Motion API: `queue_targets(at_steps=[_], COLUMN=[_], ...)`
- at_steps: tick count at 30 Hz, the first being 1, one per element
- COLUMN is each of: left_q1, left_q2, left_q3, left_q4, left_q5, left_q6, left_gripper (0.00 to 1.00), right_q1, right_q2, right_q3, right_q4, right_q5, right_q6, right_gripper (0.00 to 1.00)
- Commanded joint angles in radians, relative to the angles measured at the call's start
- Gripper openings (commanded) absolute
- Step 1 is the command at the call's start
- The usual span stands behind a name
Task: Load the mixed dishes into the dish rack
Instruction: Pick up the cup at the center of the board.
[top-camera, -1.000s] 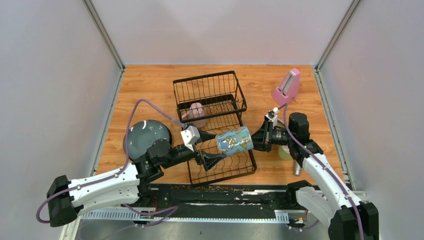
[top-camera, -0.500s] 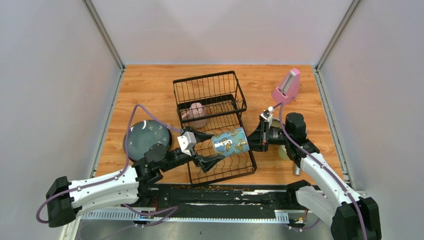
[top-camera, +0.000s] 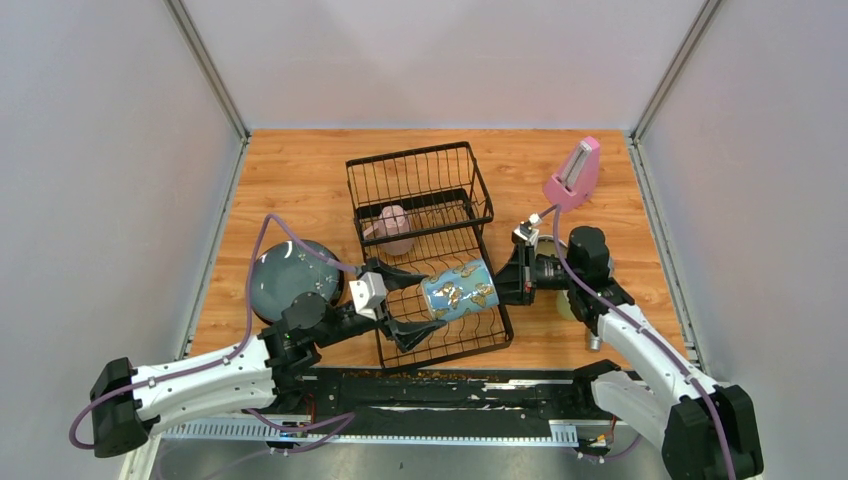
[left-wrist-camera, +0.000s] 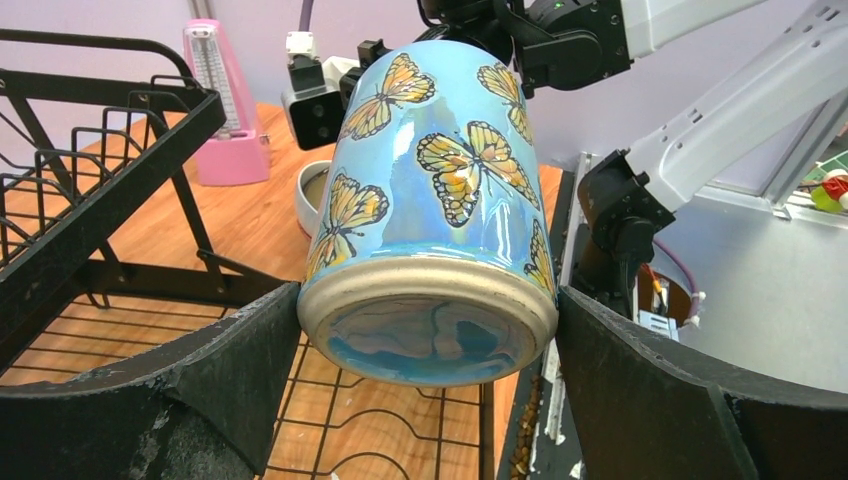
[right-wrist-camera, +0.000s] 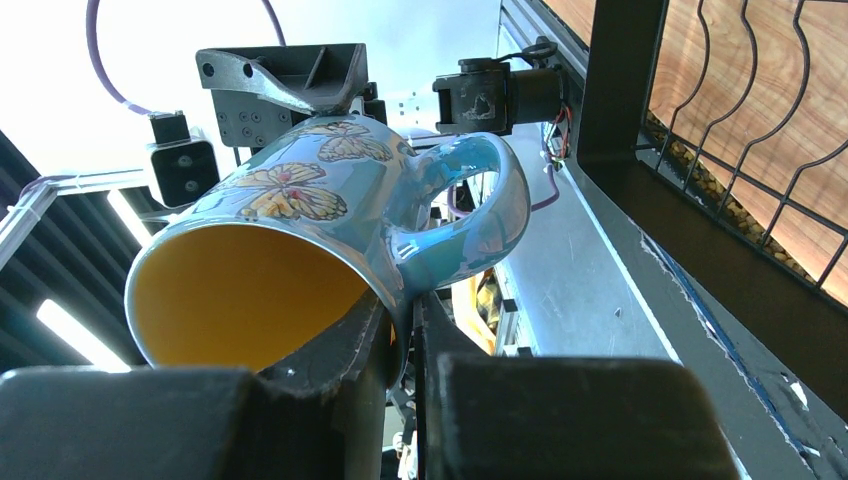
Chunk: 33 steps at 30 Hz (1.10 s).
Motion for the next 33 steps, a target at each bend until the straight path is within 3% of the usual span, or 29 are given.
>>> queue_targets(at_steps=[1,8,14,18,20,25,26,33], left_q1=[-0.001,-0.001,-0.001,-0.001,-0.001,-0.002,-0.001,-0.002], left_q2=[0.008,-0.010,0.131,0.157,0.141,0.090,0.081,0.080], left_q3=[0.014,0.029,0.061,0.065,0.065,0.070,0.066,0.059], left_q4=[-0.008,-0.030,0.054,0.089,0.070,-0.024,-0.029,-0.052], left_q5=[-0.031,-0.038,0.046,0.030,-0.002,-0.075,-0.085,-0.081], left_q6=[0.023,0.013,-0.054,-0.078,-0.086,-0.124,-0.131,-0.162], left_gripper=[1.00,1.00,1.00,0.98,0.93,0.64,0.62,0.28], right_q1=[0.016,0.026,0.065,0.067,0.066,0.068,0.068,0.078], right_q2=[-0.003,-0.008,0.032,0.036,0.032,0.035,0.039,0.067], right_q3=[0.034,0.027,0.039,0.024,0.014,-0.019,-0.026,-0.051], right_q4=[0.105,0.137,0.196,0.220,0.222,0.229,0.234,0.219], right_q5=[-0.099,-0.069,-0.034,-0.019,-0.015,-0.005,-0.003,0.023], right_q6=[0.032,0.059,0.089,0.108,0.112,0.129,0.132,0.129], right_gripper=[0.00,0.00,0.00,0.00,0.00,0.00,0.00,0.02])
